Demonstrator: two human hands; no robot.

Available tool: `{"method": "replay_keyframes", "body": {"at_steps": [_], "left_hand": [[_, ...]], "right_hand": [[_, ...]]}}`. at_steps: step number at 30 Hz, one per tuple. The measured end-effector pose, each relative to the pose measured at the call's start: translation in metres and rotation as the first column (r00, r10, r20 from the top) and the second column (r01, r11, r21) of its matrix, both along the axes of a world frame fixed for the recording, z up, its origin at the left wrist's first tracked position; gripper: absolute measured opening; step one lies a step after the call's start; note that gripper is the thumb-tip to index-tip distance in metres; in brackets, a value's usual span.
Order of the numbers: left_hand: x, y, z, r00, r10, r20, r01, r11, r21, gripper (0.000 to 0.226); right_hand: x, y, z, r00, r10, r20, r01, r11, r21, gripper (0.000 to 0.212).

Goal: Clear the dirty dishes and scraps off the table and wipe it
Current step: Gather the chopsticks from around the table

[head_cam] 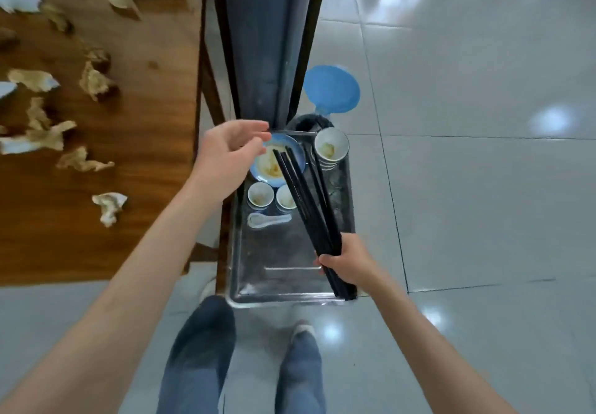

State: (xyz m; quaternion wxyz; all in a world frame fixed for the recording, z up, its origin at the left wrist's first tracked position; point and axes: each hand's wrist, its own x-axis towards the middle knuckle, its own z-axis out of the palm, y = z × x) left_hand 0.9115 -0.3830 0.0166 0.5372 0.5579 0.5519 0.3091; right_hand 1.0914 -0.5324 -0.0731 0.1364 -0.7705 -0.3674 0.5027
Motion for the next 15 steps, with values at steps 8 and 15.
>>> {"method": "replay_keyframes", "body": {"at_steps": [8,15], "left_hand": [[0.033,-0.041,-0.076,0.998,0.05,-0.029,-0.051,0.998,-0.045,0.022],[0.032,-0.059,-0.147,0.994,0.11,0.0,-0.11,0.992,-0.068,0.025]], "right_hand": [[0.049,-0.015,-0.087,0.936,0.35,0.036,-0.341,0.928,-0.153,0.008],[0.049,-0.015,-0.166,0.841,0.54,0.025,-0.517,0.817,-0.257,0.011]]}}
